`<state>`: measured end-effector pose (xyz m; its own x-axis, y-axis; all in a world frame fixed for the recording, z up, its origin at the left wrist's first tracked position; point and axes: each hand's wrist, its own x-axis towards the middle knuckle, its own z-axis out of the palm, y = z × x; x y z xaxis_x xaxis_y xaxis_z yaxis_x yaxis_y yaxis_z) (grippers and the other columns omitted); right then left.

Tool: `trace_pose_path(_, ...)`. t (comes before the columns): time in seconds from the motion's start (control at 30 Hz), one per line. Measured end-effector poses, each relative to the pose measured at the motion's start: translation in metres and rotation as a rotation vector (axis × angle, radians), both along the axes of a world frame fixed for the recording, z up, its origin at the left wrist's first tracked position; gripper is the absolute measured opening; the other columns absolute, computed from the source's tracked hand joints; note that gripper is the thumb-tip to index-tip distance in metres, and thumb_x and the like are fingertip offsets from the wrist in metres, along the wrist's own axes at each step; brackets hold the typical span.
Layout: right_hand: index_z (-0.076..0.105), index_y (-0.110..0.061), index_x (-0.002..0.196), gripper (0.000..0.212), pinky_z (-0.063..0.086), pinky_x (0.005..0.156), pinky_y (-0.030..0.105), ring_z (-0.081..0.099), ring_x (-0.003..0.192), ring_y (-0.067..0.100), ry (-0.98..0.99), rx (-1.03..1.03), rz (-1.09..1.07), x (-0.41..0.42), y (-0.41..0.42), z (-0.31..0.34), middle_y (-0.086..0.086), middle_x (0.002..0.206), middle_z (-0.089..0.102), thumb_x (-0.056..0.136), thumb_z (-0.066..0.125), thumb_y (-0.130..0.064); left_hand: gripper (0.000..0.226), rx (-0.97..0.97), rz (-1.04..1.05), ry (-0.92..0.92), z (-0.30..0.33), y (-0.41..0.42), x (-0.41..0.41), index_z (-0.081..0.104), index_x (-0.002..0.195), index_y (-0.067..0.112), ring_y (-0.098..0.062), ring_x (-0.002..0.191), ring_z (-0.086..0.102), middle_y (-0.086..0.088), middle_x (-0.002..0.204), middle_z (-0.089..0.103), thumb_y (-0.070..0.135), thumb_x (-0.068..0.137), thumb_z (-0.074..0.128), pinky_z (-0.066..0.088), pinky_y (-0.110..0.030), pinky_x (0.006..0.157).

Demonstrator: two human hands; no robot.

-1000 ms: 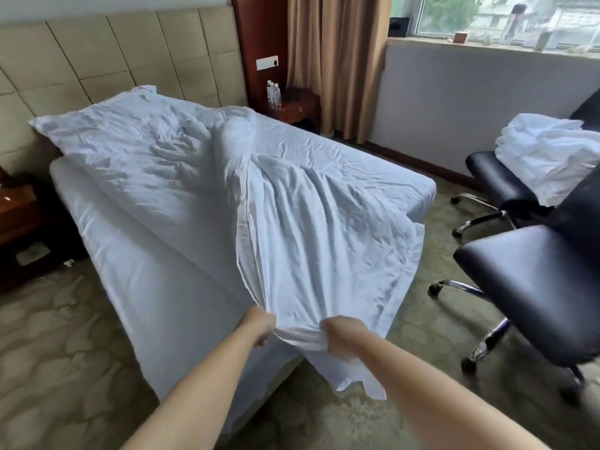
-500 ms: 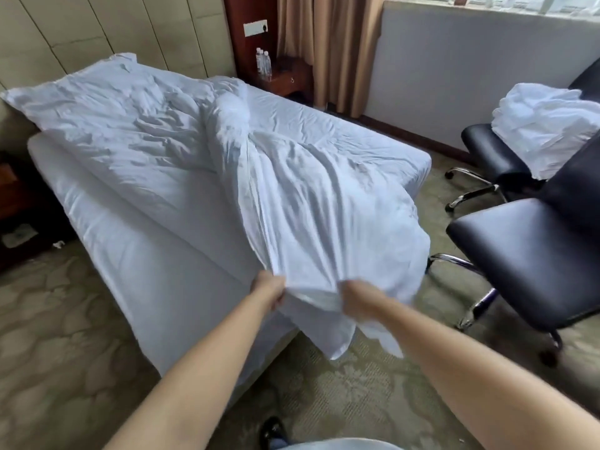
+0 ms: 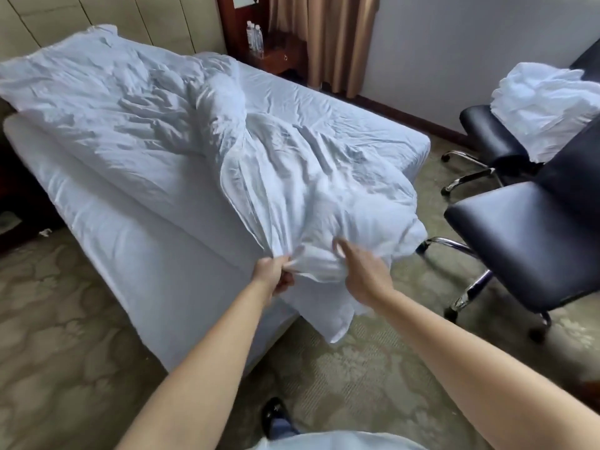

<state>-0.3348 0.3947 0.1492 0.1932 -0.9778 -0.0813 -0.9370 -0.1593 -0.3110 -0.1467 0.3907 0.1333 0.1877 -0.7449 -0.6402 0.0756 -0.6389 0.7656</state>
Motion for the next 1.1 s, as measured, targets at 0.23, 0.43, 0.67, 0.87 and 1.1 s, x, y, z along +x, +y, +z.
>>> trace_pose_path(0.23, 0.042, -0.025, 0.14, 0.055, 0.046, 0.089, 0.032, 0.053, 0.119, 0.027, 0.174, 0.498, 0.085, 0.008, 0.016, -0.034, 0.004, 0.136, 0.051, 0.088, 0.043, -0.006, 0.018, 0.233, -0.173, -0.125, -0.041, 0.022, 0.021, 0.059, 0.072, 0.01, -0.011, 0.039, 0.049, 0.001, 0.044, 0.052, 0.011, 0.089, 0.054, 0.035, -0.014, 0.043)
trace_pose_path(0.43, 0.048, -0.023, 0.128, 0.057, 0.041, 0.078, 0.034, 0.052, 0.111, 0.03, -0.119, -0.05, -0.186, 0.007, -0.033, 0.038, 0.004, 0.126, 0.055, 0.077, 0.042, 0.003, 0.018, -0.044, -0.134, -0.081, 0.029, -0.036, 0.012, 0.053, 0.074, 0.013, -0.013, 0.063, 0.053, -0.004, 0.07, 0.053, 0.017, 0.092, 0.056, 0.043, -0.025, 0.06)
trace_pose_path(0.67, 0.043, -0.023, 0.139, 0.063, 0.048, 0.076, 0.037, 0.056, 0.104, 0.032, 0.118, 0.046, -0.015, -0.003, 0.02, -0.016, 0.01, 0.118, 0.056, 0.08, 0.05, -0.001, 0.023, -0.027, -0.004, -0.033, 0.004, 0.01, 0.0, 0.051, 0.067, 0.012, -0.01, 0.037, 0.049, -0.004, 0.055, 0.052, 0.01, 0.089, 0.057, 0.038, -0.015, 0.039)
trace_pose_path(0.87, 0.04, -0.021, 0.141, 0.059, 0.05, 0.092, 0.037, 0.054, 0.115, 0.029, 0.216, 0.507, 0.113, 0.019, 0.02, -0.016, 0.009, 0.131, 0.053, 0.084, 0.039, -0.003, 0.025, 0.217, -0.317, -0.066, -0.018, 0.046, 0.018, 0.05, 0.064, 0.008, -0.01, 0.042, 0.045, 0.002, 0.046, 0.052, 0.0, 0.087, 0.049, 0.033, -0.017, 0.044)
trace_pose_path(1.1, 0.035, -0.021, 0.144, 0.06, 0.048, 0.091, 0.034, 0.052, 0.118, 0.03, 0.218, 0.568, 0.111, 0.006, 0.03, -0.032, 0.011, 0.134, 0.05, 0.087, 0.046, -0.004, 0.03, 0.113, -0.272, -0.145, -0.016, 0.023, 0.018, 0.046, 0.065, 0.012, -0.014, 0.054, 0.049, -0.005, 0.077, 0.061, 0.015, 0.095, 0.049, 0.035, -0.023, 0.052)
